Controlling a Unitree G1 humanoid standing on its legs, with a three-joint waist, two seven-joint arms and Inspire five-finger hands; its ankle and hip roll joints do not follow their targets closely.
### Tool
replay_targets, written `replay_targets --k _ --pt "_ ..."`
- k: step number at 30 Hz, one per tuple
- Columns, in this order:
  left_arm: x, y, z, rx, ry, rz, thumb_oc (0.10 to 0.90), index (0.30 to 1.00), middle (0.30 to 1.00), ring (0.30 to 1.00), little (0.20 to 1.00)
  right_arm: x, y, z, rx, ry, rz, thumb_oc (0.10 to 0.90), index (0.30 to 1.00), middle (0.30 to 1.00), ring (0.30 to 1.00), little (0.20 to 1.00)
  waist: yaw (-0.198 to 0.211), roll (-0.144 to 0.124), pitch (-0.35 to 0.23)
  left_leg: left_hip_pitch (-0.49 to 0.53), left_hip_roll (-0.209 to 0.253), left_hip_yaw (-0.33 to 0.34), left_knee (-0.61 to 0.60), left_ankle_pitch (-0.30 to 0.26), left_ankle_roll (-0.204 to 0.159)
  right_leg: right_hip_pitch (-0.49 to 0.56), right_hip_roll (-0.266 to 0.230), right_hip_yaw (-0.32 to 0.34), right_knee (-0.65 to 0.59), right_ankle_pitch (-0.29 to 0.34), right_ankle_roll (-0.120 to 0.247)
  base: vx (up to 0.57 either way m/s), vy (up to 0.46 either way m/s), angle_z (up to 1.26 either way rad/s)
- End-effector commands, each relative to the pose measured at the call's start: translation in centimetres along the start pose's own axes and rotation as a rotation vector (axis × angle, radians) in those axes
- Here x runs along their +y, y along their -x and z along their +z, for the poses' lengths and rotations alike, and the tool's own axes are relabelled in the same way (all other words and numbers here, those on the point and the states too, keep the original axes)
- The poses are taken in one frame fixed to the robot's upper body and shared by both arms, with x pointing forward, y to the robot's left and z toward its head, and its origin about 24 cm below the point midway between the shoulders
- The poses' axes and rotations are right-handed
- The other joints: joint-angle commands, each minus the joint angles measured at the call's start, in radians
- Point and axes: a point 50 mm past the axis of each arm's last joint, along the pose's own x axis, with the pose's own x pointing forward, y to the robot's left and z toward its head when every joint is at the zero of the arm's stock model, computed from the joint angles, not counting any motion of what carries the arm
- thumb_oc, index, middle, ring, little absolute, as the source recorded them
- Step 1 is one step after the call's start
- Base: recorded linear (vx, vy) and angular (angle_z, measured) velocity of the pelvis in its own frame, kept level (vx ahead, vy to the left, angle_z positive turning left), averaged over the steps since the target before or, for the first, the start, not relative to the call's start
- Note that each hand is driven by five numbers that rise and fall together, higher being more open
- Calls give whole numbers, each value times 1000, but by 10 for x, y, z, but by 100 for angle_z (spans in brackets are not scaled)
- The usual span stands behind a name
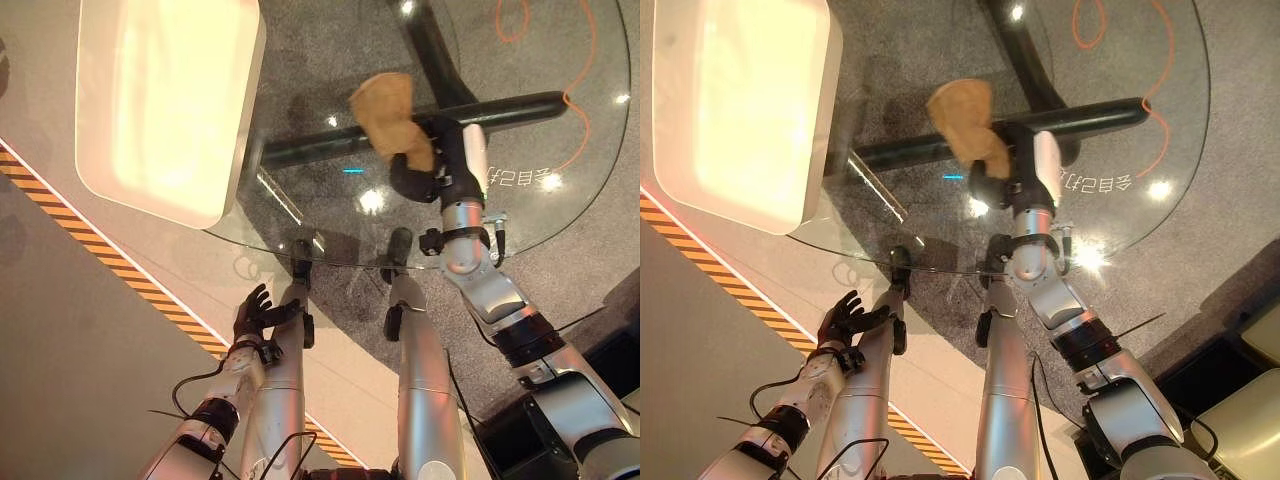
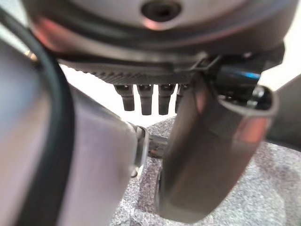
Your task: Wipe the table with a cloth and put it in the basket.
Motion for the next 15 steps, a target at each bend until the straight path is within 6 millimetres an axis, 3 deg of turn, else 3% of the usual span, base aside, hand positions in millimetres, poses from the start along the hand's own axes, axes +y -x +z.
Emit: replay_targets --k 1,5,7,9,10,12,13,14,15 --pt "-4 21 -55 166 -16 -4 800 900 900 900 900 24 13 39 -176 -63 134 100 300 300 300 200 13 28 -7 -45 -81 61 33 -7 66 -3 37 -22 -45 41 27 8 8 4" --pt "-6 21 -54 165 -17 -5 800 900 900 900 900 31 16 38 -170 -49 165 100 300 300 300 200 13 29 -7 -49 -79 61 36 -6 65 -9 36 -21 -41 41 27 11 0 0" --pt "-6 25 -61 186 -24 -2 800 900 900 900 900 39 21 30 -135 -44 187 100 300 300 300 200 20 31 -7 -11 -74 56 44 -40 61 25 40 -19 -29 10 34 25 -2 0" --pt "-9 20 -51 160 -21 -8 800 900 900 900 900 37 17 34 -147 -37 178 100 300 300 300 200 16 31 -7 -51 -79 61 39 -8 66 -12 33 -25 -39 41 28 -17 -8 5" --pt "-6 23 -59 181 -27 -4 800 900 900 900 900 40 21 28 -123 -38 191 100 300 300 300 200 21 33 -7 -13 -75 55 46 -41 61 23 39 -20 -27 12 35 46 -5 6" --pt "-9 19 -50 156 -19 -9 800 900 900 900 900 37 17 32 -147 -35 184 100 300 300 300 200 16 32 -7 -50 -80 61 38 -7 67 -12 33 -26 -40 44 29 -3 -2 2" --pt "-6 23 -58 179 -24 -4 800 900 900 900 900 40 21 27 -130 -41 194 100 300 300 300 200 21 35 -7 -11 -76 55 45 -40 62 23 39 -22 -27 13 36 -59 -4 1" --pt "-8 19 -50 157 -17 -5 800 900 900 900 900 37 17 33 -154 -38 186 100 300 300 300 200 15 32 -7 -49 -80 62 42 -8 66 -11 32 -26 -36 43 29 42 -1 1" --pt "-5 23 -59 180 -22 0 800 900 900 900 900 40 21 27 -133 -41 198 100 300 300 300 200 21 34 -7 -10 -75 56 50 -42 61 25 38 -22 -24 11 36 0 0 0"
